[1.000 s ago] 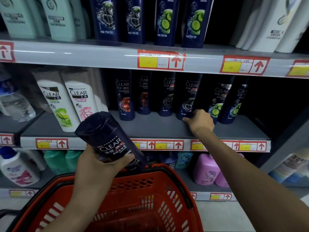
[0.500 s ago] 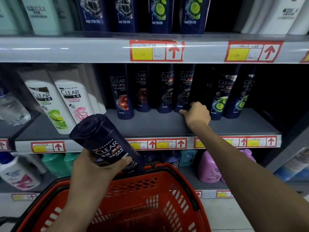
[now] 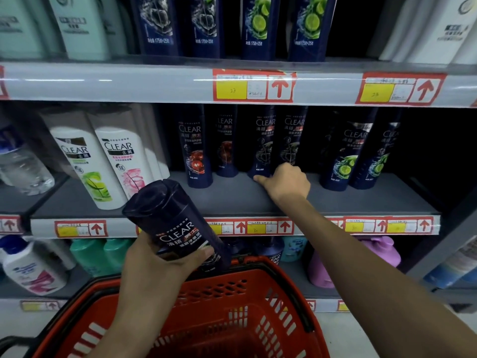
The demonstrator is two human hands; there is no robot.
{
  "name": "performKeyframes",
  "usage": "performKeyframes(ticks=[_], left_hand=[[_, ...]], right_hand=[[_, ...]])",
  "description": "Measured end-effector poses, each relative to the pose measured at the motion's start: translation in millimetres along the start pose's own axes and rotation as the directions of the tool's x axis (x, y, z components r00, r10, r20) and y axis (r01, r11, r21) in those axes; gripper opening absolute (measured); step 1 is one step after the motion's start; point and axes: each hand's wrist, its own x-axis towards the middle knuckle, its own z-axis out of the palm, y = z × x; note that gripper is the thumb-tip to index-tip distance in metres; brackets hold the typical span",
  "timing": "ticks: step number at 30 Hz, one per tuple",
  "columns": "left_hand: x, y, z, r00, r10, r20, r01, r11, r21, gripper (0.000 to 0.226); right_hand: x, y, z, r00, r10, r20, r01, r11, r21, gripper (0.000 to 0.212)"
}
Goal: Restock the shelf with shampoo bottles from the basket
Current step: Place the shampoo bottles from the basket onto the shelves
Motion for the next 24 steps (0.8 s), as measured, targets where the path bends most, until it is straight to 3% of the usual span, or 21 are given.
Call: performKeyframes(ticks=[13,24], left_hand=[[1,1,-9,1.000,0.015,-0.020,-0.016,1.000,-0.023,0.053],[-7,3,-6,0.999,0.037,-0.014,-0.038,0.999,-0.021,0.051]], right_hand=[[-5,-10,5,0.998,0.049,-0.028,-0.050,0.999,-0.020,0.061],[-12,-7,-3,0.999,0.046,0.009,-0.046,0.999,0.017,0.046]])
